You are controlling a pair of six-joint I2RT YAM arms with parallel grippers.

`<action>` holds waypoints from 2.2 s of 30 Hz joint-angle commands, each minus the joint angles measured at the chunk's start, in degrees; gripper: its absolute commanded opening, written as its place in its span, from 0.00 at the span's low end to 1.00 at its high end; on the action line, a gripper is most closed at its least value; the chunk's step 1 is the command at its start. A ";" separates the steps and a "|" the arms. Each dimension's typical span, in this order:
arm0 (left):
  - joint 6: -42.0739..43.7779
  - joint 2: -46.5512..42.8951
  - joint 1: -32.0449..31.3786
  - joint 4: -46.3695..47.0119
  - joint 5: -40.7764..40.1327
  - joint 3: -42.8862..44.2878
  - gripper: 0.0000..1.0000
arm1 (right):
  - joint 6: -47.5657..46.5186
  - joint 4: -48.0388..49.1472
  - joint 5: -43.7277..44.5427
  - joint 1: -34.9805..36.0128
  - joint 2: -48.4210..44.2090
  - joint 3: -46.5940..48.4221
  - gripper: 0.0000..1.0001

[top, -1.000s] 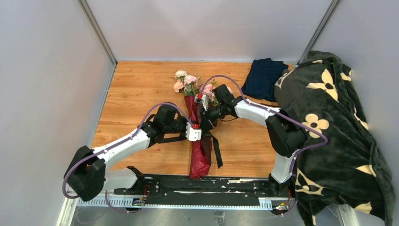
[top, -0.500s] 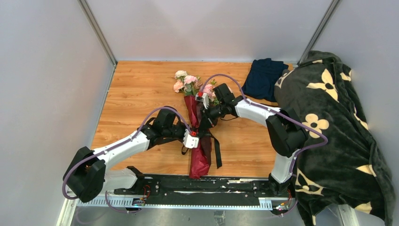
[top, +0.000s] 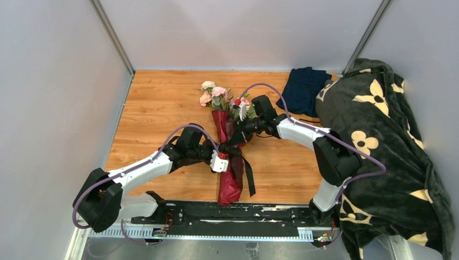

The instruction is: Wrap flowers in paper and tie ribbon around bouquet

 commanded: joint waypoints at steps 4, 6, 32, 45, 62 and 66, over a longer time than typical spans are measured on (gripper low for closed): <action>-11.73 -1.47 -0.18 -10.87 -8.15 6.53 0.62 | 2.70 3.22 2.33 -0.71 -1.49 -1.77 0.00; -6.98 -3.10 -0.11 -21.75 -8.73 9.06 0.63 | 2.16 2.66 3.14 -0.71 -1.95 -1.93 0.00; -24.43 12.77 -7.01 -17.56 -16.57 11.24 0.76 | 4.29 8.03 1.26 -1.23 -1.62 -2.86 0.00; -54.57 13.76 -7.13 -11.13 -24.26 8.59 0.68 | 5.65 10.36 0.62 -1.55 -2.19 -4.20 0.00; -29.06 8.22 -3.51 -16.93 -29.37 8.01 0.00 | 7.93 6.36 8.78 -6.91 -8.90 -10.48 0.00; -17.10 8.59 0.35 -14.69 -33.28 6.13 0.00 | 11.16 4.43 12.01 -8.55 -13.76 -17.59 0.00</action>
